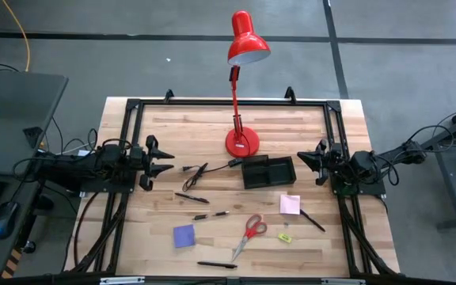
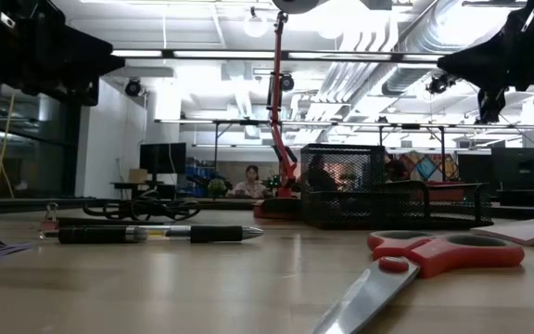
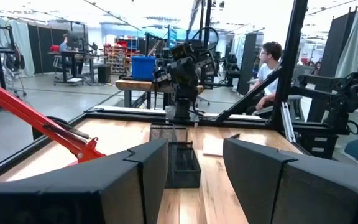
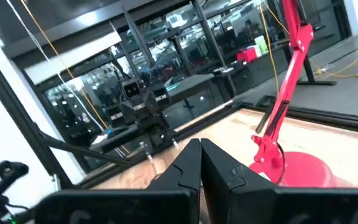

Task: Pick and place office supplies into organizer
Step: Put the pink sticky notes into the desk organizer

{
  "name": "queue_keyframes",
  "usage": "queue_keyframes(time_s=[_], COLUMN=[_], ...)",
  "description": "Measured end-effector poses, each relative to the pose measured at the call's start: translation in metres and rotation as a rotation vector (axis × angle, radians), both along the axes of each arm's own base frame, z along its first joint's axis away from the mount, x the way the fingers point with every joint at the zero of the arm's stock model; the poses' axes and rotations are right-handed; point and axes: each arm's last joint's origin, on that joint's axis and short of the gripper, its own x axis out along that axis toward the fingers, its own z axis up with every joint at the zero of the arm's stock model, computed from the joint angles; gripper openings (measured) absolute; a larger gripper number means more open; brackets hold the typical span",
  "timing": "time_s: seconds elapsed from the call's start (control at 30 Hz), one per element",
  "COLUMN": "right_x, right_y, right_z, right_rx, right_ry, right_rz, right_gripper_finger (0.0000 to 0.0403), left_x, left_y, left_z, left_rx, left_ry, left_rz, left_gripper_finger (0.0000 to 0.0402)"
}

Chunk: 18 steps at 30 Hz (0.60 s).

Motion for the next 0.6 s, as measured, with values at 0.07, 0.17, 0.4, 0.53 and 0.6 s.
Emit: queue_keyframes(time_s=[0.07,0.17,0.4,0.53,0.6], right_x=[0.0,-0.001,0.001,0.012,0.021], right_y=[0.0,-0.001,0.005,0.009,0.011], right_z=[0.0,0.004,0.023,0.03,0.039], right_rx=[-0.001,0.026,-0.07,-0.119,-0.148], right_ry=[0.001,-0.047,-0.137,-0.051,-0.023], right_rz=[-0.006,-0.032,0.175,0.166,0.162], right_gripper_finger=[0.0,0.0,0.0006,0.0038,0.0066], left_x=[0.0,-0.001,-0.003,-0.002,-0.002], left_y=[0.0,0.0,0.0,0.001,0.001], left_z=[0.0,0.007,0.017,0.014,0.015], left_rx=[0.0,0.008,0.02,0.012,0.009], left_ry=[-0.003,-0.071,-0.179,-0.149,-0.159], left_rz=[0.0,0.0,0.001,0.033,0.055], left_gripper_finger=[0.0145,0.0145,0.0145,0.0145,0.0145])
